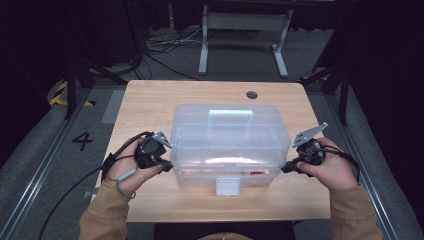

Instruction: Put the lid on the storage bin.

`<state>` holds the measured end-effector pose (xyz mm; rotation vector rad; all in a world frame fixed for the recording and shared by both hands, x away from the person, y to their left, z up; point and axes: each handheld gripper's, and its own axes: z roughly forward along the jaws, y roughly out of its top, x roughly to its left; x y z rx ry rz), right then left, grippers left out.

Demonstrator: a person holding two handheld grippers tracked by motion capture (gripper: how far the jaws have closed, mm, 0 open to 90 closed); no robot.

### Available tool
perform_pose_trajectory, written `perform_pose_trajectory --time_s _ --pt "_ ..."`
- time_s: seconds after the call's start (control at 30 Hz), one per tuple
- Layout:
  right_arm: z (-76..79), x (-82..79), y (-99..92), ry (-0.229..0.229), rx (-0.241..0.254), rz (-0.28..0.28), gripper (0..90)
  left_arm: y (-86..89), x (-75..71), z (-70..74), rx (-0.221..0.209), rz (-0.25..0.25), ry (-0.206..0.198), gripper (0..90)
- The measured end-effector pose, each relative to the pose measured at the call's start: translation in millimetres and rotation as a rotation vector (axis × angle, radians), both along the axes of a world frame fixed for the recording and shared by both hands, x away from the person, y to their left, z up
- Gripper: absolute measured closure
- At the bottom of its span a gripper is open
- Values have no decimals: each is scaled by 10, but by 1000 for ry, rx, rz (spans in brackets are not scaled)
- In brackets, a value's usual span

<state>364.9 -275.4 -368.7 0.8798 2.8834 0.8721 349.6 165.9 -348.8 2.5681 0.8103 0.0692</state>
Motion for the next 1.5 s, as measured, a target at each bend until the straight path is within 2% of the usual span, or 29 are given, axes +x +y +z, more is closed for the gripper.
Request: perform_pose_trajectory --time_s 0.43,0.57,0.63,0.73,0.93,1.1,1.13,1.2,1.37,1.5 --pt "-29 5 12 23 -19 7 900 -26 -3 -24 28 -7 18 875" --pt "-38 -3 1 43 -40 15 900 -17 2 -53 52 -12 52 864" --pt "-50 -6 -19 63 -61 18 900 -2 9 -76 64 -20 90 841" --pt "-55 -11 -50 80 -46 19 900 18 15 -97 73 -1 116 830" --pt "-52 -11 -55 79 -43 21 881 18 13 -95 69 -5 110 819" --pt "-28 0 -77 65 -32 13 851 41 -3 -70 41 4 87 807" --pt "-16 2 -88 60 -26 6 839 72 -12 -53 17 13 76 802" --pt "2 7 -110 53 -13 2 826 85 -14 -46 8 16 70 794" --pt "61 9 -158 27 9 -10 804 209 -51 21 -74 55 27 787" --pt "124 20 -217 -4 33 -33 791 318 -88 78 -138 106 -16 778"
